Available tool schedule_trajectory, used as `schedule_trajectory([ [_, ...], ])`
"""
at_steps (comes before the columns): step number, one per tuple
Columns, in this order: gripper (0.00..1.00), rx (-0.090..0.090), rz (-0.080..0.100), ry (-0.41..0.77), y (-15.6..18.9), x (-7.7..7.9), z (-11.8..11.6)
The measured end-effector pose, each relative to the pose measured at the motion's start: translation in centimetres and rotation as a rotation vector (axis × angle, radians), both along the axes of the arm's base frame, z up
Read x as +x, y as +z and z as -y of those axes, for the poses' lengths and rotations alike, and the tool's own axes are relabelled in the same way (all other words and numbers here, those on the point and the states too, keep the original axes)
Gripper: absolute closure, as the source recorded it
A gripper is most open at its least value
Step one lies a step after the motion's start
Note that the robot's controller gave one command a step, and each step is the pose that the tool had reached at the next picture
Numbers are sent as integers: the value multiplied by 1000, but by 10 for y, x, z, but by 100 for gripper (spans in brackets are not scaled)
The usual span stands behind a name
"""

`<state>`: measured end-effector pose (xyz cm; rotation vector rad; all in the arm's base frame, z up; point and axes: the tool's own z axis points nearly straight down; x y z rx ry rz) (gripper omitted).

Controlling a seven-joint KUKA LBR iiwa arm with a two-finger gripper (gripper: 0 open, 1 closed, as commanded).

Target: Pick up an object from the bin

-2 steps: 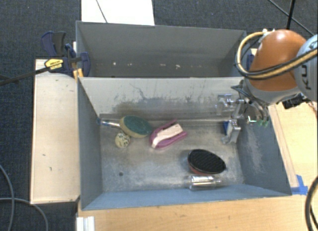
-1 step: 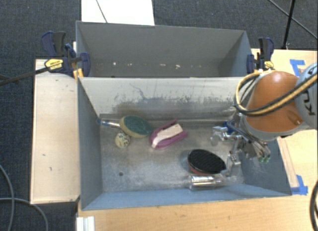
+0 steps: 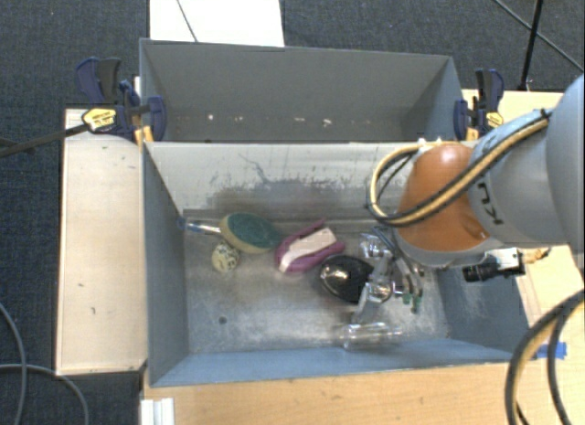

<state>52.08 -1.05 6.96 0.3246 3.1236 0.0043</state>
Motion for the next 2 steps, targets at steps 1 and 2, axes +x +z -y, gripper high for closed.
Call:
schedule_trajectory([
  [1,100,-3,-1,3,0,0,2],
  [2,100,-3,8,-5,209,-10,12],
])
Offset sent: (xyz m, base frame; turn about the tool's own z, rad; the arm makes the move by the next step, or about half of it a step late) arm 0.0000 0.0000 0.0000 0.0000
